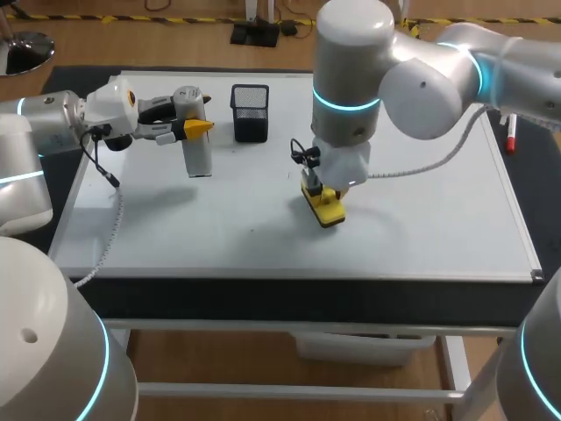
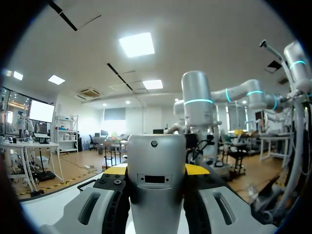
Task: Pick up the inspection probe, press it on each red-marked spot on the whiteboard one by one, put down the probe, pick up the eraser, and wipe off all the red marks.
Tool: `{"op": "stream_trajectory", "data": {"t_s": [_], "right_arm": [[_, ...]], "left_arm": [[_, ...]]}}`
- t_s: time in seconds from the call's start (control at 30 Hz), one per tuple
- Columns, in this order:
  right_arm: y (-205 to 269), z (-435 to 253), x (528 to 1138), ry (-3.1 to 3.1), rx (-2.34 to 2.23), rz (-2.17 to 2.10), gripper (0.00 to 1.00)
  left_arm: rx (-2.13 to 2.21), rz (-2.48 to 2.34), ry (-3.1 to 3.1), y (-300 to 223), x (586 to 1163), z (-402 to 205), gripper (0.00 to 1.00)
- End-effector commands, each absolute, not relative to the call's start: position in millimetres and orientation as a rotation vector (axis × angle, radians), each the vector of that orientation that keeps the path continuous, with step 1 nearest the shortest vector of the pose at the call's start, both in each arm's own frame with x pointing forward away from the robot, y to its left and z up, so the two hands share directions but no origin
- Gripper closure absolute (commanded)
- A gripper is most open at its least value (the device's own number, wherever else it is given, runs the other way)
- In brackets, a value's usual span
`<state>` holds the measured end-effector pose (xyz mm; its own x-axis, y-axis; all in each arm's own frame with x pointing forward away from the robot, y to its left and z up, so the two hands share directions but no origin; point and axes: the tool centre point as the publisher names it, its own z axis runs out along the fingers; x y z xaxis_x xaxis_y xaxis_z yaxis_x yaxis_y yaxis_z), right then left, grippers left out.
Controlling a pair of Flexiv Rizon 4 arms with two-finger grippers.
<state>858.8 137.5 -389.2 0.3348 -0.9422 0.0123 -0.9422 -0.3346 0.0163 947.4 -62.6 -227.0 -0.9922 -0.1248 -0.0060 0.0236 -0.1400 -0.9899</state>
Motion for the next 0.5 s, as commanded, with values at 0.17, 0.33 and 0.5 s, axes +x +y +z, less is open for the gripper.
{"op": "stream_trajectory", "data": {"t_s": [0.17, 0.33, 0.5], "right_arm": [[142.4, -397.8, 858.4, -1.779, 2.548, 0.003, 1.00], [141.6, -400.6, 858.8, -1.767, 2.547, 0.012, 1.00], [139.8, -404.2, 858.0, -1.756, 2.546, 0.022, 1.00]], "left_arm": [[-0.115, -2.299, 1.989, -62.6, 947.3, -227.0, 1.00], [-0.115, -2.299, 1.989, -62.6, 947.3, -227.0, 1.00], [-0.115, -2.299, 1.989, -62.6, 947.3, -227.0, 1.00]]}}
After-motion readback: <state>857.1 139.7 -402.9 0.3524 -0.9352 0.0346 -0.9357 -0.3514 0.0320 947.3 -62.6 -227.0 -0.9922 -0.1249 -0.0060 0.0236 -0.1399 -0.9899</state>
